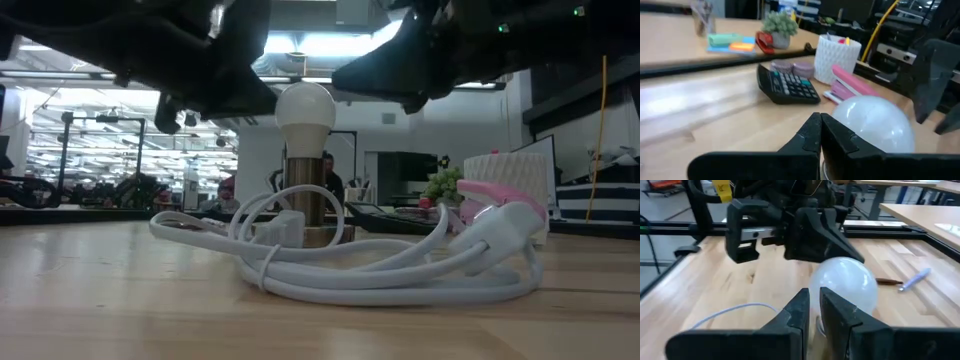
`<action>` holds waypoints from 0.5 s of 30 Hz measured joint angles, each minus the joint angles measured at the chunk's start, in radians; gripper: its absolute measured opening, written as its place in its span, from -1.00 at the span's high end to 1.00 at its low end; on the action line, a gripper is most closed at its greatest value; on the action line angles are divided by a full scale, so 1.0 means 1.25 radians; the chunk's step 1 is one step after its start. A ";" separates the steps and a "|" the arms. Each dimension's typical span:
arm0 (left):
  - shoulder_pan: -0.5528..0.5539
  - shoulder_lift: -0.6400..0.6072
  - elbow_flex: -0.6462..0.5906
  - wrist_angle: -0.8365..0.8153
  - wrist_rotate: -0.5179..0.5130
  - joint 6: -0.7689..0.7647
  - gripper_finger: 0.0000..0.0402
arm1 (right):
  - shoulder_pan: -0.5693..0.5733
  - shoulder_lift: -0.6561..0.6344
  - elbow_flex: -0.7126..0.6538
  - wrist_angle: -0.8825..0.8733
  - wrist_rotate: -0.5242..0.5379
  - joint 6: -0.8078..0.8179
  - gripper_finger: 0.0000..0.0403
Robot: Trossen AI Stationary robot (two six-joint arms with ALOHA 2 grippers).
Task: Screw lightbulb
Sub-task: Remove the lightbulb from the gold lamp
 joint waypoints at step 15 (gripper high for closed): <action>-0.019 -0.001 -0.001 -0.017 0.010 -0.044 1.00 | -0.069 0.000 0.000 -0.025 0.001 -0.004 0.75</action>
